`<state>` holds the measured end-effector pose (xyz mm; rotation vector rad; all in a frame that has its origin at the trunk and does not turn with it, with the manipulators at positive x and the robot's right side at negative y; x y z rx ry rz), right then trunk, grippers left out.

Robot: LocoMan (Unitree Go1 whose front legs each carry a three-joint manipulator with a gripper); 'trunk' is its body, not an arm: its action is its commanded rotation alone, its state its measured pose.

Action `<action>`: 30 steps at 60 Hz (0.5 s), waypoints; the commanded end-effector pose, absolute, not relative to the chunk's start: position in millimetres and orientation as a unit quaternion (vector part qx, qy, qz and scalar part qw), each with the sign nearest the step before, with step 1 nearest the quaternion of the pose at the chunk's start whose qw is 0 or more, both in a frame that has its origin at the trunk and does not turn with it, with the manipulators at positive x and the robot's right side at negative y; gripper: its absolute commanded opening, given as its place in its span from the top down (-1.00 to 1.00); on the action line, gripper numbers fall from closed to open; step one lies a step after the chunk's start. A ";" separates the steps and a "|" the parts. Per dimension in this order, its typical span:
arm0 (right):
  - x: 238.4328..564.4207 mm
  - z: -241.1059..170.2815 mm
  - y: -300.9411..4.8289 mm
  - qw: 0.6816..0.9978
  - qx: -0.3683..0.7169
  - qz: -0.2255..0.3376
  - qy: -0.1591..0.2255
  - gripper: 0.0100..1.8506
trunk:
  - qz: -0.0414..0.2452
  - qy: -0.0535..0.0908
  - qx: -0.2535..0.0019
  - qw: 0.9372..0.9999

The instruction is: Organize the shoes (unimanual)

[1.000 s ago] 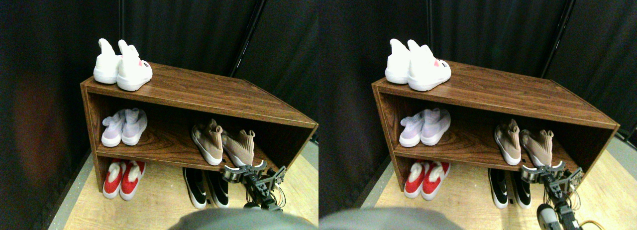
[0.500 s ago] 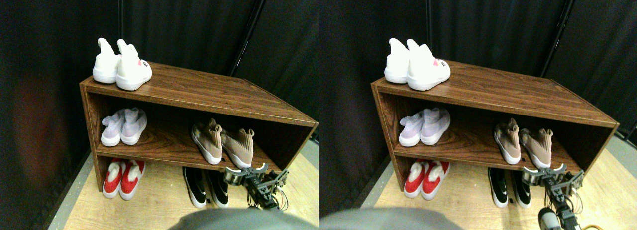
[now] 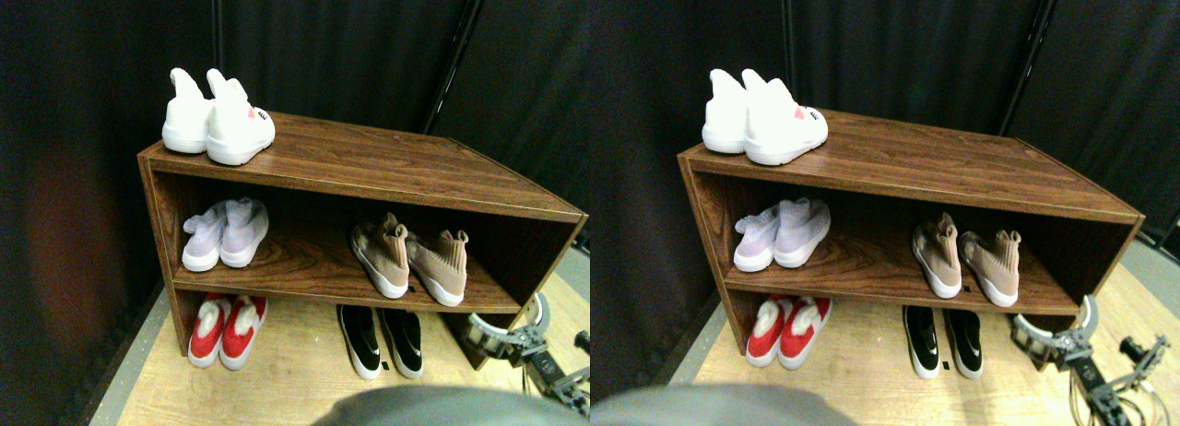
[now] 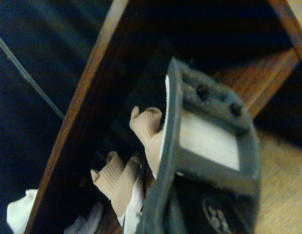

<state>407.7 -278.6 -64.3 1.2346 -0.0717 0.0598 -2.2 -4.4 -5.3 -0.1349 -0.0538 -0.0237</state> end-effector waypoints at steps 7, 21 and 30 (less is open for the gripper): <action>410.8 -43.7 -299.2 0.835 0.543 0.017 -0.087 0.94 | -0.011 -0.024 -0.075 0.997; 431.5 -31.2 -321.8 0.852 0.517 0.012 -0.085 0.94 | -0.009 -0.022 -0.074 0.997; 454.2 -41.7 -329.9 0.847 0.526 -0.009 -0.074 0.94 | -0.007 -0.020 -0.074 0.997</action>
